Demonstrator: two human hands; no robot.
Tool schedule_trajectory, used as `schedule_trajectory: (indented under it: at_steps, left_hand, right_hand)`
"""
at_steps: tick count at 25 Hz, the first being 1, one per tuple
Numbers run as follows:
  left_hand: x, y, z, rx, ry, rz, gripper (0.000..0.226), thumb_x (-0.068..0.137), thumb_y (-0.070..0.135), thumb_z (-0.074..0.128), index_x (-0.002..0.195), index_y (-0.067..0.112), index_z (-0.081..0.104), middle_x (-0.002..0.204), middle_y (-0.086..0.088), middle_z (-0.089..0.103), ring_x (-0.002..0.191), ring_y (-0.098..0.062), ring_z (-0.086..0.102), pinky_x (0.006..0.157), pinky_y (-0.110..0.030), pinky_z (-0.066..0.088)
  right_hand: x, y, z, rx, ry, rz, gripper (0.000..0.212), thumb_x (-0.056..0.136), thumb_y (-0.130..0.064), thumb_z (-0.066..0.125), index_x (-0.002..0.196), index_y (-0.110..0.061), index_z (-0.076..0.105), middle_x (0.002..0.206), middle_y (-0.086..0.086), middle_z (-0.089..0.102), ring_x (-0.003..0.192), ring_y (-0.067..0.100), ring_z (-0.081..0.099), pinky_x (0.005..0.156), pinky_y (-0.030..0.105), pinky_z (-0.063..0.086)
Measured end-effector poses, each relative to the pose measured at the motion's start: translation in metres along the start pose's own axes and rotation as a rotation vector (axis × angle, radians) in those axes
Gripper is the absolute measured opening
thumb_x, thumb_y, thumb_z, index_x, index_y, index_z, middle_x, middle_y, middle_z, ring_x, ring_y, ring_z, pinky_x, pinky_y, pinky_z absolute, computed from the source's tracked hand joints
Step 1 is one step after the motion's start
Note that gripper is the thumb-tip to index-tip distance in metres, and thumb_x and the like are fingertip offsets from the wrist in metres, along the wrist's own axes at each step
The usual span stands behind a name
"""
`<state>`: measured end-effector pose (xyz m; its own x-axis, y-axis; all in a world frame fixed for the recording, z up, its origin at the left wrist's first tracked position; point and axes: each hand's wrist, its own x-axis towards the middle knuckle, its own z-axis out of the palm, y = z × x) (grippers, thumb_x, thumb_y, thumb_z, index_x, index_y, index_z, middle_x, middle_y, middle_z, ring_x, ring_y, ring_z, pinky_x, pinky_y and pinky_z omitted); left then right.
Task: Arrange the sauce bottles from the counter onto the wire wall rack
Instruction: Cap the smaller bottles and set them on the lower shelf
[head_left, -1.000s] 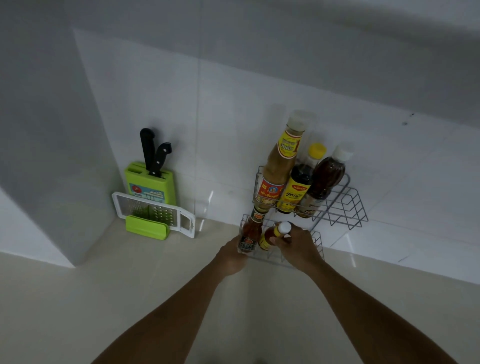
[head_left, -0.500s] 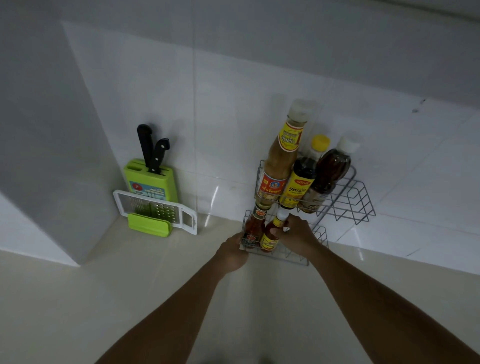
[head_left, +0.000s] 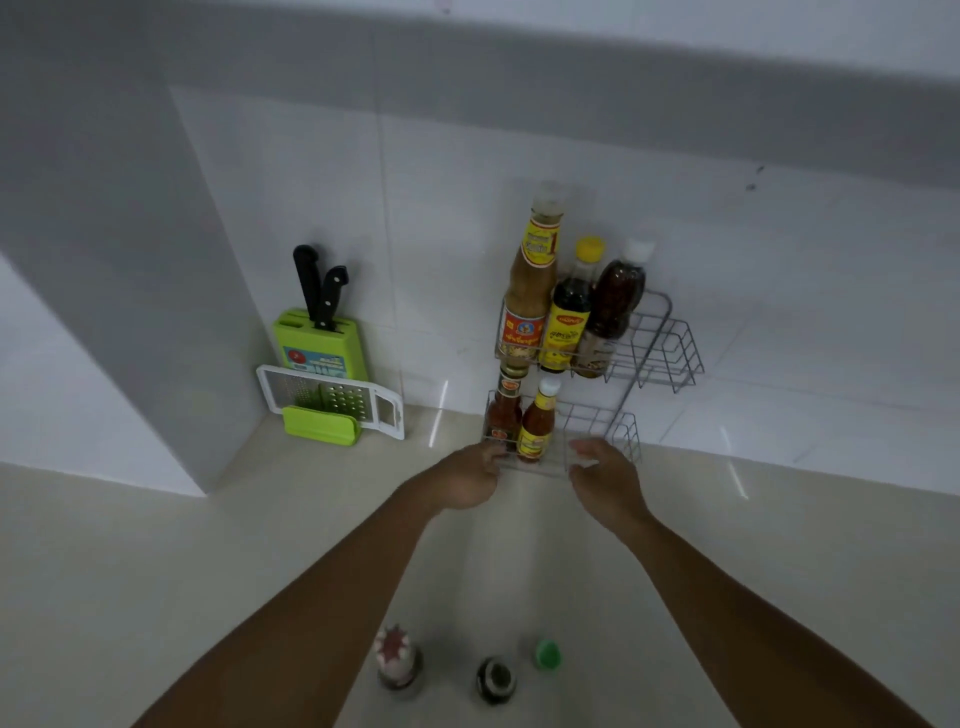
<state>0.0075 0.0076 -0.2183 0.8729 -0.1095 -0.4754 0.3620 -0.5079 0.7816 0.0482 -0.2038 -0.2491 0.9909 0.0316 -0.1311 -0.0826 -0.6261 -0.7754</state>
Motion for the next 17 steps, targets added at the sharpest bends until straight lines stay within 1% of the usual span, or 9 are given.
schedule_trajectory:
  at_steps: [2,4,5,7,8,10,12,14,17]
  left_hand:
    - [-0.019,0.016,0.008,-0.012,0.026,0.041,0.059,0.09,-0.002,0.049,0.146,0.014,0.04,0.136,-0.018,0.055,0.113,-0.032,0.061,0.087,-0.032,0.047]
    - [-0.033,0.027,0.019,0.069,0.062,0.068,0.061,0.089,0.0,0.052,0.147,0.017,0.039,0.137,-0.017,0.054,0.118,-0.032,0.059,0.088,-0.031,0.047]
    - [-0.045,0.03,0.029,0.151,0.037,0.073,0.064,0.089,-0.001,0.051,0.148,0.018,0.037,0.14,-0.016,0.053,0.123,-0.03,0.055,0.09,-0.029,0.046]
    - [-0.067,0.028,0.047,0.36,-0.087,0.047,0.072,0.088,-0.004,0.053,0.152,0.021,0.029,0.145,-0.012,0.047,0.129,-0.028,0.05,0.09,-0.028,0.044]
    - [-0.077,0.022,0.056,0.468,-0.163,0.019,0.078,0.086,-0.003,0.057,0.153,0.023,0.025,0.148,-0.011,0.044,0.13,-0.027,0.049,0.09,-0.028,0.044]
    - [-0.098,0.003,0.076,0.637,-0.268,-0.042,0.089,0.083,0.003,0.069,0.154,0.026,0.021,0.153,-0.009,0.038,0.132,-0.026,0.047,0.094,-0.028,0.045]
    - [-0.113,-0.028,0.098,0.671,-0.263,-0.077,0.1,0.075,0.008,0.079,0.154,0.026,0.019,0.153,-0.009,0.037,0.133,-0.026,0.047,0.099,-0.03,0.046]
    - [-0.122,-0.067,0.118,0.526,-0.169,-0.093,0.104,0.065,0.01,0.086,0.15,0.024,0.028,0.146,-0.01,0.046,0.126,-0.027,0.053,0.097,-0.034,0.051]
    - [-0.127,-0.123,0.149,0.143,0.1,0.016,0.071,0.058,0.021,0.088,0.121,0.022,0.055,0.116,-0.001,0.065,0.106,-0.02,0.062,0.087,-0.03,0.053]
  right_hand:
    - [-0.035,0.017,-0.003,-0.116,-0.201,-0.028,0.041,0.086,-0.001,0.053,0.119,-0.02,0.068,0.122,0.005,0.068,0.102,0.018,0.065,0.08,0.029,0.057]
    - [-0.066,0.036,0.002,-0.31,-0.5,-0.019,0.044,0.086,-0.006,0.059,0.125,-0.024,0.065,0.125,0.005,0.064,0.103,0.018,0.063,0.079,0.027,0.056]
    - [-0.082,0.046,0.005,-0.423,-0.637,-0.025,0.05,0.085,-0.01,0.063,0.132,-0.026,0.06,0.131,0.005,0.059,0.111,0.019,0.061,0.084,0.026,0.054]
    - [-0.11,0.067,0.02,-0.605,-0.786,-0.096,0.062,0.084,-0.017,0.069,0.142,-0.027,0.051,0.141,0.006,0.049,0.128,0.024,0.052,0.101,0.031,0.048]
    - [-0.123,0.079,0.028,-0.657,-0.794,-0.127,0.063,0.083,-0.019,0.07,0.142,-0.028,0.05,0.141,0.006,0.046,0.129,0.027,0.051,0.103,0.035,0.047]
    - [-0.147,0.096,0.039,-0.693,-0.704,-0.173,0.05,0.085,-0.019,0.07,0.132,-0.026,0.054,0.131,0.006,0.044,0.117,0.03,0.056,0.093,0.036,0.049]
    - [-0.168,0.109,0.045,-0.654,-0.585,-0.177,0.031,0.089,-0.013,0.064,0.117,-0.023,0.057,0.118,0.005,0.043,0.105,0.03,0.06,0.083,0.035,0.049]
    - [-0.182,0.119,0.046,-0.59,-0.515,-0.168,0.024,0.089,-0.01,0.061,0.11,-0.023,0.058,0.11,0.003,0.043,0.1,0.03,0.061,0.081,0.037,0.05]
    - [-0.192,0.127,0.038,-0.436,-0.479,-0.124,0.034,0.082,-0.012,0.065,0.112,-0.026,0.06,0.108,-0.002,0.048,0.1,0.024,0.058,0.08,0.031,0.048]
